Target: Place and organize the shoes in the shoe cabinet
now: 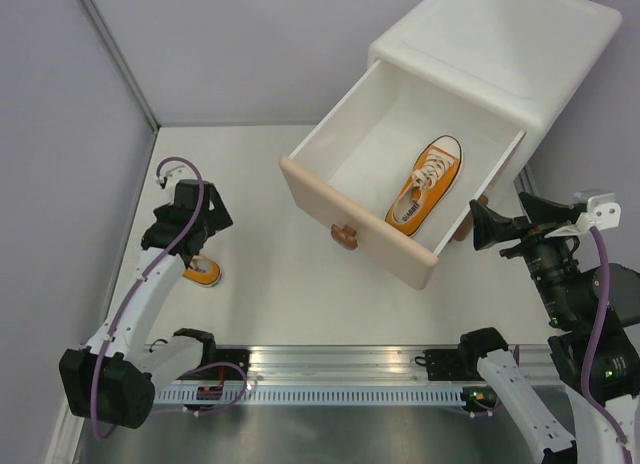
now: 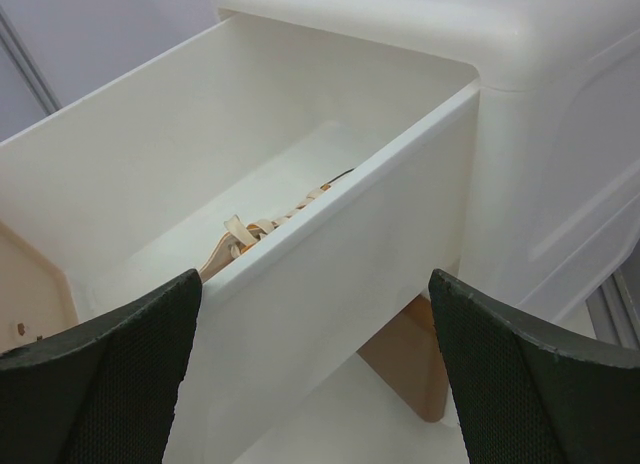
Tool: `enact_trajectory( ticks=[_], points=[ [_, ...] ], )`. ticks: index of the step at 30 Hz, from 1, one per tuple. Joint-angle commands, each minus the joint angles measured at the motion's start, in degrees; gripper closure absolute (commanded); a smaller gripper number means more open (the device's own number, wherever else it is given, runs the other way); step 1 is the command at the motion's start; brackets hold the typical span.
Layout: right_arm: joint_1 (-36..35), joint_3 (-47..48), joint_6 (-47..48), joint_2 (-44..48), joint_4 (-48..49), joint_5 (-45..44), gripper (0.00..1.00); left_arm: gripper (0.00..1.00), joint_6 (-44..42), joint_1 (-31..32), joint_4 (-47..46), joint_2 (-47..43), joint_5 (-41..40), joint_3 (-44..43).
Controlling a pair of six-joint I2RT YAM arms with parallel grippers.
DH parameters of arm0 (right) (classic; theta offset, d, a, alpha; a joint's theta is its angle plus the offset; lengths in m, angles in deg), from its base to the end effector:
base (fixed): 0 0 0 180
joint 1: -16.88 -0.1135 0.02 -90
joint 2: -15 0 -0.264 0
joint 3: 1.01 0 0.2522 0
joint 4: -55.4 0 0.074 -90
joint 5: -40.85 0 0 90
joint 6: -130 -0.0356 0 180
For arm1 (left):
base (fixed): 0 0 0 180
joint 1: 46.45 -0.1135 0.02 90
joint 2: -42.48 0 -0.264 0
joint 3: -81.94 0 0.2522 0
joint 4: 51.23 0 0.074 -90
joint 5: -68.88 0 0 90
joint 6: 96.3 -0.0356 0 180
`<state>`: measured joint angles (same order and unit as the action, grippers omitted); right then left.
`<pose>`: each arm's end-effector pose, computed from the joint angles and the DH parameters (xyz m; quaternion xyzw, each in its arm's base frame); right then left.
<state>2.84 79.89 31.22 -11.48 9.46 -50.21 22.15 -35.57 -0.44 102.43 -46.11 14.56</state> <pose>0.0378 0.0088 0.4525 -0.0230 0.6525 0.1439 0.7436 0.2141 -0.0258 0.3017 -0.2216 0.8730 0.0570 0.4308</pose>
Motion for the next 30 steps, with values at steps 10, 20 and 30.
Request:
enact_trajectory(
  ticks=[10,20,30],
  points=[
    [-0.28,-3.06,1.22,1.96,2.21,0.45,0.02,0.08,12.94,-8.40,-3.37,-2.28,0.03,13.10],
    [-1.95,-4.91,3.24,3.63,2.65,-1.66,0.02,0.18,20.85,-16.41,-3.20,-3.78,3.90,19.43],
    [-4.67,-5.96,4.91,4.77,2.48,-5.35,0.02,0.28,26.04,-16.85,-2.58,-4.21,2.49,22.95]
  ],
)
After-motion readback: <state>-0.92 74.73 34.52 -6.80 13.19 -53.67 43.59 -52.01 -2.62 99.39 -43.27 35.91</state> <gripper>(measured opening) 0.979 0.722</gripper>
